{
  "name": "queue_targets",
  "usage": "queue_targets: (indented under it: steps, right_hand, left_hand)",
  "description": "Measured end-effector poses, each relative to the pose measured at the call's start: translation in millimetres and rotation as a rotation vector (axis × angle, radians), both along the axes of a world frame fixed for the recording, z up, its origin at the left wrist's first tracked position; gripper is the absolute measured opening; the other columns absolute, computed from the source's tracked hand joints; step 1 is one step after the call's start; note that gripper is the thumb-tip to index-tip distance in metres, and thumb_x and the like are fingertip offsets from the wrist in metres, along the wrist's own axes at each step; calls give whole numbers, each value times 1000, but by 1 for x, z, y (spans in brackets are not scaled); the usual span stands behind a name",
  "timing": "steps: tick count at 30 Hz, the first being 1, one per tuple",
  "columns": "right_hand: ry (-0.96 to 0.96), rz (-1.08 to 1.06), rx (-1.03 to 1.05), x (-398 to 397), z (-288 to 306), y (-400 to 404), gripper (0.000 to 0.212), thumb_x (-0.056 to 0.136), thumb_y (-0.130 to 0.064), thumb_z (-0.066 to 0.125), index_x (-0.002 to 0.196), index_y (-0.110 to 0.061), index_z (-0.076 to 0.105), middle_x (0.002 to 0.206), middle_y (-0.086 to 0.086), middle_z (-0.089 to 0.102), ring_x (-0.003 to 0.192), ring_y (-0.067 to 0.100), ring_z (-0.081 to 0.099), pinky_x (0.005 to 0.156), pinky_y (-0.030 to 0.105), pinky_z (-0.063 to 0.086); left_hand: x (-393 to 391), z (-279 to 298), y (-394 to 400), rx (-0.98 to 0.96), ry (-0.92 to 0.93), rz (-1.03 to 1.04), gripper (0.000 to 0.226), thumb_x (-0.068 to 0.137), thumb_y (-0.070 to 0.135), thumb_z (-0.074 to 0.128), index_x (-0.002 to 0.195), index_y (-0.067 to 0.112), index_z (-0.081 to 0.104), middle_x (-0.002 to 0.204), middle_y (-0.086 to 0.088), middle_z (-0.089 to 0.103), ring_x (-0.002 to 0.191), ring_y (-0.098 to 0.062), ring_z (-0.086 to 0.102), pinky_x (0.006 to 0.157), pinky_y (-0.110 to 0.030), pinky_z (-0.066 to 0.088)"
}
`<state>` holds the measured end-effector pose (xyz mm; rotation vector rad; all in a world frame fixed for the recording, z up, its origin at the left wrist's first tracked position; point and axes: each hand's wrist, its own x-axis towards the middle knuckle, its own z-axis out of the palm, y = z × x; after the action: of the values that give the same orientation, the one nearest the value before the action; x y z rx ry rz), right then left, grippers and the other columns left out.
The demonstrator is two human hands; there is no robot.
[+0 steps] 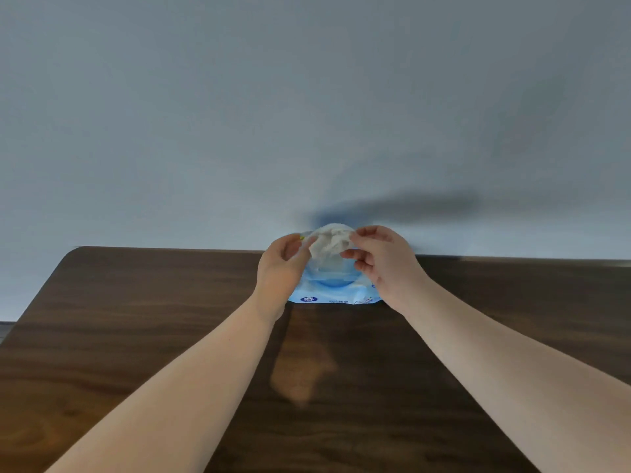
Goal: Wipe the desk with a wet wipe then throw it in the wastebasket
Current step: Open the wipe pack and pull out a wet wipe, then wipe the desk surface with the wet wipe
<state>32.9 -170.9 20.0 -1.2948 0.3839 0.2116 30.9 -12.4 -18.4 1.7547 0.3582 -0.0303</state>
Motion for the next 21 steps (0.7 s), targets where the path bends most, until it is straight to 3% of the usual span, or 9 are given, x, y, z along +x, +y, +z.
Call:
queue_targets:
  steps: [3, 6, 9, 11, 13, 16, 19, 21]
  right_hand:
    - [54, 7, 140, -9, 10, -1, 11, 92, -4, 56, 84, -11, 54, 83, 9, 67, 70, 21, 69, 61, 26, 49]
    - [78, 22, 197, -18, 16, 18, 13, 93, 1, 51, 94, -11, 51, 92, 17, 67, 77, 30, 71, 68, 32, 57]
    - [57, 204, -62, -31, 17, 46, 33, 89, 4, 50, 102, -26, 56, 96, 13, 68, 78, 29, 70, 72, 39, 60]
    - [-12, 335, -275, -39, 18, 62, 27, 90, -10, 55, 100, -33, 62, 103, 5, 68, 90, 23, 68, 79, 38, 58]
    - [-60, 387, -352, -44, 20, 77, 18, 89, -27, 60, 106, -30, 67, 106, -2, 67, 100, 18, 63, 83, 31, 54]
    - [-140, 419, -593, -48, 19, 97, 43, 82, -48, 65, 116, -21, 65, 108, -6, 66, 103, 13, 61, 88, 29, 50]
    - [-168, 443, -603, -53, 20, 115, 57, 76, -61, 61, 113, -18, 68, 105, 1, 71, 98, 19, 65, 81, 30, 51]
    - [-186, 606, -626, -58, 22, 125, 71, 71, -72, 56, 118, -19, 64, 109, -1, 68, 102, 16, 61, 89, 33, 48]
  left_hand:
    - [-9, 12, 7, -347, 115, 98, 40, 91, 47, 53, 100, 10, 67, 95, -6, 70, 86, -19, 67, 77, -30, 53]
    - [-24, 26, 22, -583, 198, 3, 30, 93, 34, 55, 92, 7, 68, 84, -9, 73, 81, -21, 71, 74, -28, 58]
    - [-37, 33, 36, -547, 149, 32, 14, 90, 15, 61, 90, 3, 68, 84, -13, 73, 82, -22, 70, 79, -29, 58]
    - [-44, 35, 49, -441, 139, 84, 16, 88, 13, 65, 96, 0, 68, 94, -21, 71, 89, -26, 69, 86, -36, 57]
    - [-52, 35, 62, -355, 144, 77, 18, 88, 12, 65, 101, -1, 68, 98, -21, 71, 92, -25, 70, 87, -36, 56]
    - [-66, 37, 79, -296, 156, 16, 18, 89, 10, 62, 103, 0, 68, 98, -17, 72, 90, -20, 71, 84, -31, 57]
    - [-78, 37, 98, -282, 176, 14, 19, 90, 13, 63, 105, 2, 68, 99, -12, 73, 89, -18, 72, 83, -30, 57]
    - [-85, 37, 111, -288, 185, 14, 21, 87, 19, 67, 102, 4, 70, 98, -10, 74, 90, -18, 72, 83, -32, 57]
